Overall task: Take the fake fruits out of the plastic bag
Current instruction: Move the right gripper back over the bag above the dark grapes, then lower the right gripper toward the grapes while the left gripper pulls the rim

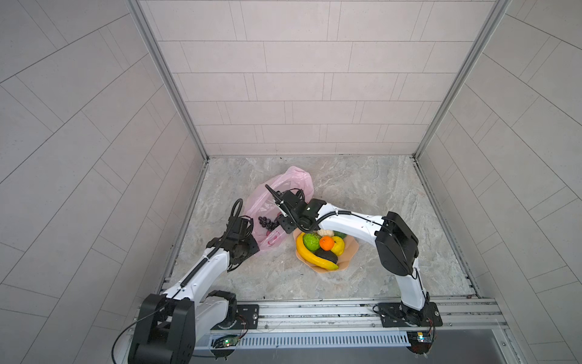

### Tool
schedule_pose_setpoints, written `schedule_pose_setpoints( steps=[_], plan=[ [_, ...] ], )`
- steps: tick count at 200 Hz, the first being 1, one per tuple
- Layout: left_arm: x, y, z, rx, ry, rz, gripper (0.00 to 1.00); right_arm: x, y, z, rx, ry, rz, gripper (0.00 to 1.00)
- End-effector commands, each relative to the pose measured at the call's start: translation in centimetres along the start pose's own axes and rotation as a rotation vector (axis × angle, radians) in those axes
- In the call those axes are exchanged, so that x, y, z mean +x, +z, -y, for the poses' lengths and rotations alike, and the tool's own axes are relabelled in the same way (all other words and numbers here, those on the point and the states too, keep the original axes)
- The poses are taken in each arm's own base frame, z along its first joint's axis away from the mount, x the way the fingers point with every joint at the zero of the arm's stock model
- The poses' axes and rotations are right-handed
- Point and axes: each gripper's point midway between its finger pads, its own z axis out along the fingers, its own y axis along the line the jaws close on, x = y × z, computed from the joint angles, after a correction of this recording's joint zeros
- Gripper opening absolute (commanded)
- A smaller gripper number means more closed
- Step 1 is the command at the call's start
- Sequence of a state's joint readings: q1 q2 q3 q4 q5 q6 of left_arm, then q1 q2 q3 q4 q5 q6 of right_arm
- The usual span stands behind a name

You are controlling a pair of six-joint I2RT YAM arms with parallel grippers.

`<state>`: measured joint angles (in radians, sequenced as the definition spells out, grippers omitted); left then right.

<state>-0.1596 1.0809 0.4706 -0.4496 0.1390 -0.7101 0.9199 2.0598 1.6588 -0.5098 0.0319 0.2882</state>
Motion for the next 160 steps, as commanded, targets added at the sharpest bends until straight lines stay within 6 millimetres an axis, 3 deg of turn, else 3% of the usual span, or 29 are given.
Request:
schedule_pose_setpoints(
  steps=[1, 63, 112, 160],
  plan=[
    [0.2, 0.4, -0.5, -0.022, -0.008, -0.001, 0.48, 1.1, 0.4, 0.7, 0.044, -0.022, -0.051, 0.5],
    [-1.6, 1.3, 0.3, -0.028, -0.042, 0.039, 0.44, 1.6, 2.0, 3.2, 0.082, 0.008, -0.094, 0.44],
    [-5.6, 1.4, -0.8, -0.07, -0.119, 0.121, 0.4, -0.4, 3.9, 2.3, 0.039, -0.007, -0.101, 0.4],
    [-8.7, 0.5, -3.9, -0.113, -0.243, 0.227, 0.31, -3.0, 1.8, 1.2, -0.04, 0.026, -0.043, 0.41]
  ],
)
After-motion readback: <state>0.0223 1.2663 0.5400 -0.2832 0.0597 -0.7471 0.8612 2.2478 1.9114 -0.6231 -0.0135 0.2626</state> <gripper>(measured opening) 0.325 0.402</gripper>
